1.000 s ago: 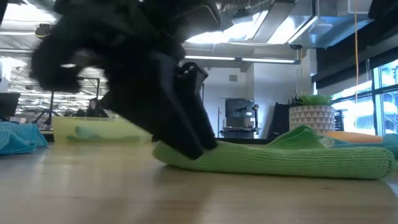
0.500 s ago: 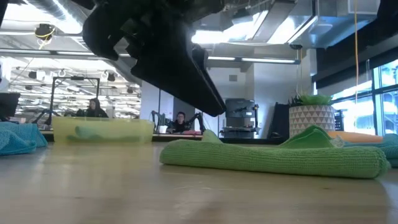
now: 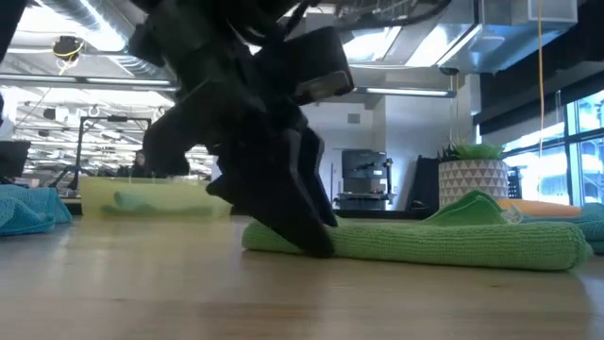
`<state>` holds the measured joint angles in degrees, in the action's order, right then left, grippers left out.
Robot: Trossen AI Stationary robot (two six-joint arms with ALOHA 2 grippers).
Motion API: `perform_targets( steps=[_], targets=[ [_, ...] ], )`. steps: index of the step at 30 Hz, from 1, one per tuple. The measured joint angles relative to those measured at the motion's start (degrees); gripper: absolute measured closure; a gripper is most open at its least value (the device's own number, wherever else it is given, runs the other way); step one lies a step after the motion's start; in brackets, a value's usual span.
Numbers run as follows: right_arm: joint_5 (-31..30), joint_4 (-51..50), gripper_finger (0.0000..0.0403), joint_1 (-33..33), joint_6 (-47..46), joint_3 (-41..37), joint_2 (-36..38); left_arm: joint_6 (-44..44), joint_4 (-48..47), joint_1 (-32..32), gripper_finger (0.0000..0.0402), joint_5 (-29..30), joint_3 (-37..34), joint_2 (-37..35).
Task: Fold microfiber towels
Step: Put the folded green towel into the yellow bin
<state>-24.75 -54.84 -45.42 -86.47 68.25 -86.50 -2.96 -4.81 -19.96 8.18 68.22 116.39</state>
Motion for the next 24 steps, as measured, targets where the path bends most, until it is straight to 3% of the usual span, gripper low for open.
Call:
perform_targets(
  steps=[4,8,11,15,20,24],
  targets=[
    [0.65,-1.18,0.0268,-0.01,2.85,0.00,0.00,-3.87,0.78,0.59,0.0213,-2.59,0.21,2.18],
    [1.91,-2.94,0.0268,-0.03,4.94,0.00,0.00,-8.13,1.50,0.19,0.0224,-1.06,0.36,2.74],
    [1.94,-4.54,0.0268,-0.03,6.40,0.00,0.03,-10.03,-0.20,0.36,0.0273,-0.39,0.18,1.46],
    [1.26,-7.17,0.0268,0.24,8.82,0.00,1.38,-13.79,-4.53,2.94,0.0380,-6.60,0.16,0.31],
    [-1.99,-18.72,0.0268,1.92,9.02,0.20,7.08,-14.61,-12.89,7.15,0.0398,-13.55,0.07,-2.57],
    [-9.43,-27.57,0.0268,4.41,9.23,1.80,15.95,-12.14,-25.40,12.29,0.0400,-13.35,-0.16,-9.17]
  ],
)
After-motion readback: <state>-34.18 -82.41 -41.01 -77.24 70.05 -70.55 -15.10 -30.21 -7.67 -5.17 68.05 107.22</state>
